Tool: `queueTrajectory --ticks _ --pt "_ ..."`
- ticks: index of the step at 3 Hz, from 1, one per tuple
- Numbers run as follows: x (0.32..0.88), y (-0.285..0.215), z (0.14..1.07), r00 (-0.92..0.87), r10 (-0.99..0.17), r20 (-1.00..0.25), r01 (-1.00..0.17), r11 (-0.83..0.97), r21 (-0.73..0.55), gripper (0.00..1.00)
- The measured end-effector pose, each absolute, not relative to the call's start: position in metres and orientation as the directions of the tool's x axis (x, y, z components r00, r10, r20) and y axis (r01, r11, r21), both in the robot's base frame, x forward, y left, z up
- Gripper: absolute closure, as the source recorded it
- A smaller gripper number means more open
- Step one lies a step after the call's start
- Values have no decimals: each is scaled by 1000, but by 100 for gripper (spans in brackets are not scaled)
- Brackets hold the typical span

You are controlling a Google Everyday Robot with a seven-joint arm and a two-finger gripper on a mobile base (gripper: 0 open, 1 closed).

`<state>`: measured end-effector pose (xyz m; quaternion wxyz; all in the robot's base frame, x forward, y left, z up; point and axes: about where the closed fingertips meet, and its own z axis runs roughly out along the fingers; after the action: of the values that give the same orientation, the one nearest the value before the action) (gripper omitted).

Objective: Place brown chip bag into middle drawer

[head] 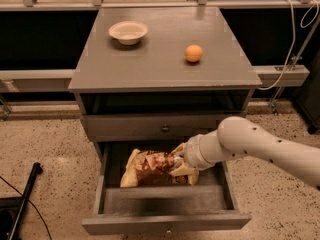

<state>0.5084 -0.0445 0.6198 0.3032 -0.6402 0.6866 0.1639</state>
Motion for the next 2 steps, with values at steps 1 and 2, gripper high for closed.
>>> queueTrajectory --ticks 1,2 --pt "519 -54 588 39 -764 -644 -967 134 -217 82" --pt "522 -60 560 61 -737 -673 -964 132 -232 58"
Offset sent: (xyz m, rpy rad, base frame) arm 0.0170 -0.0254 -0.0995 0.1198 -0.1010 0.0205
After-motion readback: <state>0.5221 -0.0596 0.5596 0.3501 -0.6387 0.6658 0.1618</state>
